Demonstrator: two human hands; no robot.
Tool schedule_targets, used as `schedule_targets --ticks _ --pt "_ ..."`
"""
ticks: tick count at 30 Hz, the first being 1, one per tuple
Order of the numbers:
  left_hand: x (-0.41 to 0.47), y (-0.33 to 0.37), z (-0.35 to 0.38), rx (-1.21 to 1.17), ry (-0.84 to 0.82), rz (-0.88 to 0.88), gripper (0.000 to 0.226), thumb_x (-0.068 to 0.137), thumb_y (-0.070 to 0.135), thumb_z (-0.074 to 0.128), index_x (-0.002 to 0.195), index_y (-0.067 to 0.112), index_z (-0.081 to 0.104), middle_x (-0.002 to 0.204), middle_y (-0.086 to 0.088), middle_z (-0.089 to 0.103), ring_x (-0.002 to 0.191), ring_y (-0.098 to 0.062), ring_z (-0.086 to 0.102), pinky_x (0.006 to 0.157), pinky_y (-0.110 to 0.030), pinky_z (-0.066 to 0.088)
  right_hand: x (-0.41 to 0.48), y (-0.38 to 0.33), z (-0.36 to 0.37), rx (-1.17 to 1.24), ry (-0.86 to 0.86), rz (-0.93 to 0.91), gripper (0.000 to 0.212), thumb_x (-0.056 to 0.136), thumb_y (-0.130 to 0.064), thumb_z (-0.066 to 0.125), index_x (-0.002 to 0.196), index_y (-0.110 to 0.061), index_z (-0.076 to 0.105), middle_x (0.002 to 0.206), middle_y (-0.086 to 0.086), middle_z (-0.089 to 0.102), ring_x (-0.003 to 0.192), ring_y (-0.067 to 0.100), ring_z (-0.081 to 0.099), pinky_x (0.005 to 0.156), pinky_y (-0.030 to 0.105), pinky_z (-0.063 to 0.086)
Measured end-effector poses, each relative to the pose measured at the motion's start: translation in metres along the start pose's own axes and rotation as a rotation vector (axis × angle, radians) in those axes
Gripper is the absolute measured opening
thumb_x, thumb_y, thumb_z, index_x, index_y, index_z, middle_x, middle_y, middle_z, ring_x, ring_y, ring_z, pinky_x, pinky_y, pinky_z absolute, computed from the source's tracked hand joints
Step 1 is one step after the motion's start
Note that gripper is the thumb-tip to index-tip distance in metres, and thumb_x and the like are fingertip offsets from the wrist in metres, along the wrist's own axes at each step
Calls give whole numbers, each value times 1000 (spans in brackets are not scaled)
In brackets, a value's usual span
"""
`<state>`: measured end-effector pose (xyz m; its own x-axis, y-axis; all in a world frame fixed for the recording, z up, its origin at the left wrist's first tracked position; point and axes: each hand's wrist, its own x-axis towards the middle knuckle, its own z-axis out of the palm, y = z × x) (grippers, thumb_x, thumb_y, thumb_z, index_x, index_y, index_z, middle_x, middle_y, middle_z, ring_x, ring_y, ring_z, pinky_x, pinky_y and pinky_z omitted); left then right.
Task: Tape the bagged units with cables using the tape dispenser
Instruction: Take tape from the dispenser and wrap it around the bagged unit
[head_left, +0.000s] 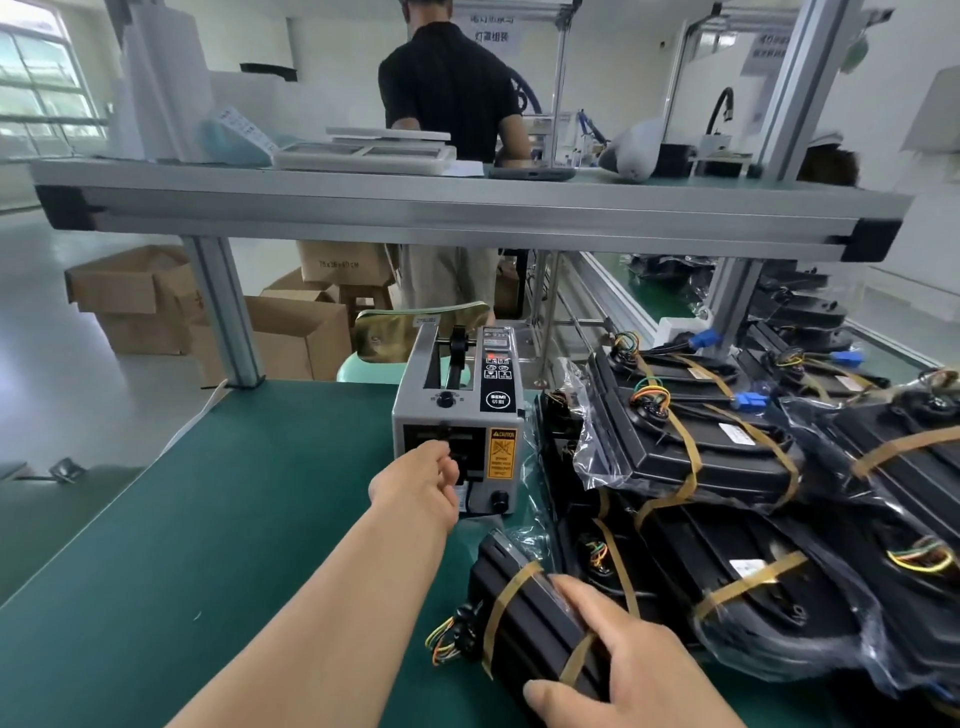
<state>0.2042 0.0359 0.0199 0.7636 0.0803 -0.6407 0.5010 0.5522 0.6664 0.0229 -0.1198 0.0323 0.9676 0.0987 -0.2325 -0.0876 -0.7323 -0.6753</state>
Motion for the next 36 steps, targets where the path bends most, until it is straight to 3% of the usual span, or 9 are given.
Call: schedule_targets --ticks 3,6,11,13,16,23,29,34,36 --pt "-4 -4 3 -36 21 55 15 92 14 61 104 19 53 58 7 47 40 -3 39 34 -17 27 -2 0 1 51 15 -11 58 83 -60 67 121 -68 23 110 -25 63 104 -7 57 88 4 39" --pt "-24 -8 -11 46 -42 239 11 88 12 67 82 16 59 50 7 47 38 -5 39 38 -18 29 -5 4 1 126 45 -22 51 80 -52 72 104 -70 31 95 -30 70 94 -18 60 78 -4 38" --pt "-86 -21 -59 537 -292 604 26 73 39 73 61 17 64 56 -1 49 51 -11 41 63 -27 38 -8 4 4 177 86 -34 48 76 -50 76 104 -67 41 93 -32 69 91 -19 60 75 -3 40" --pt "-99 -27 -73 690 -350 617 36 66 50 70 67 14 65 55 -1 47 52 -10 41 66 -27 37 -9 2 7 205 81 -41 48 75 -46 77 107 -64 46 98 -31 70 92 -13 64 84 4 46" --pt "-105 -32 -80 773 -324 616 25 75 44 75 71 20 70 54 0 40 53 -13 34 59 -20 37 -11 -1 10 187 86 -49 57 75 -46 75 122 -59 45 100 -30 69 93 -9 65 93 17 50" --pt "-102 -36 -77 748 -325 581 18 78 30 76 65 19 71 52 3 37 49 -10 30 44 -8 33 -12 -3 14 158 117 -50 75 74 -51 73 141 -51 38 102 -25 70 97 -7 64 96 19 49" --pt "-104 -40 -71 682 -323 571 19 80 22 76 62 16 71 53 2 40 45 -9 29 44 -11 33 -12 -2 15 152 116 -85 72 69 -54 68 134 -54 41 97 -37 67 91 -12 64 90 15 50" --pt "-108 -42 -66 671 -304 598 22 82 17 75 60 18 72 43 14 48 36 1 39 42 -7 33 -13 -3 13 142 113 -100 52 72 -51 70 104 -74 37 97 -44 63 91 -14 63 85 9 49" --pt "-109 -43 -65 679 -283 626 21 82 17 75 61 18 72 41 14 48 35 2 41 41 -6 32 -13 -2 13 149 115 -101 51 72 -51 70 105 -73 37 97 -43 63 91 -13 63 86 11 50"
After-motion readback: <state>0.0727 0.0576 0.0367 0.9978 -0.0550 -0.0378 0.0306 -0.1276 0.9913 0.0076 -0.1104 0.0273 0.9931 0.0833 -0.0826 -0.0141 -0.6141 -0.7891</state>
